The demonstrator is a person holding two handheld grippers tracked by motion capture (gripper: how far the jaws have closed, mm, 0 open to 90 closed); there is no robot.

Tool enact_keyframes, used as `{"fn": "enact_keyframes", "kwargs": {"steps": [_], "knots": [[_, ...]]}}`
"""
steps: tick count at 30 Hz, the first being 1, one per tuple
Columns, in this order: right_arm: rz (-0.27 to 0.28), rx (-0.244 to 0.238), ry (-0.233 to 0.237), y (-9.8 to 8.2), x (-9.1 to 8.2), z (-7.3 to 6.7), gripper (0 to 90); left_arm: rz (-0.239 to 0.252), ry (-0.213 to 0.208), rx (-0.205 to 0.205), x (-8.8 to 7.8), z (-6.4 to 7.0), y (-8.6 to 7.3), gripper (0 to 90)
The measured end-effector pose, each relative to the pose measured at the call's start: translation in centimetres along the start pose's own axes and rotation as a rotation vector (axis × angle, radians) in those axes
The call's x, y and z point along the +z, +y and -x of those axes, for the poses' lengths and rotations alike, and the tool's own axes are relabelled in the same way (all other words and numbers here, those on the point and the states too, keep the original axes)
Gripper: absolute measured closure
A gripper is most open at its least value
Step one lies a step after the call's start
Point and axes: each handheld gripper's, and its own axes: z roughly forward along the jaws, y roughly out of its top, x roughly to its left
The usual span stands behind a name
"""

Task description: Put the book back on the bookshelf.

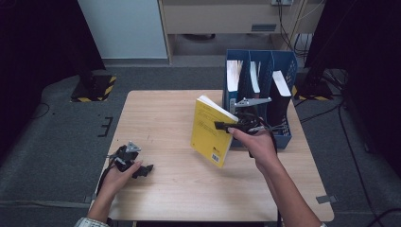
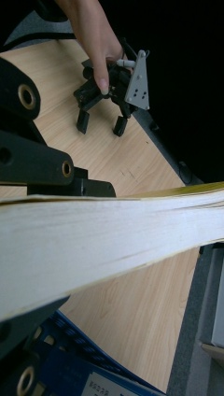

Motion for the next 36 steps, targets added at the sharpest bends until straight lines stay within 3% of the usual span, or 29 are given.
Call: {"fn": "enact_keyframes", "kwargs": {"steps": [24,36], "knots": [[0.025,0.053,-0.002,-2.2,-2.9,1.6,75.1,0.007,0.000,-0.002,0.0,0.0,-0.1,0.0],[0.048,0.075,-0.020,-2.7,-5.1,2.3,75.1,0.007,0.000,-0.002,0.0,0.0,-0.1,0.0]]}}
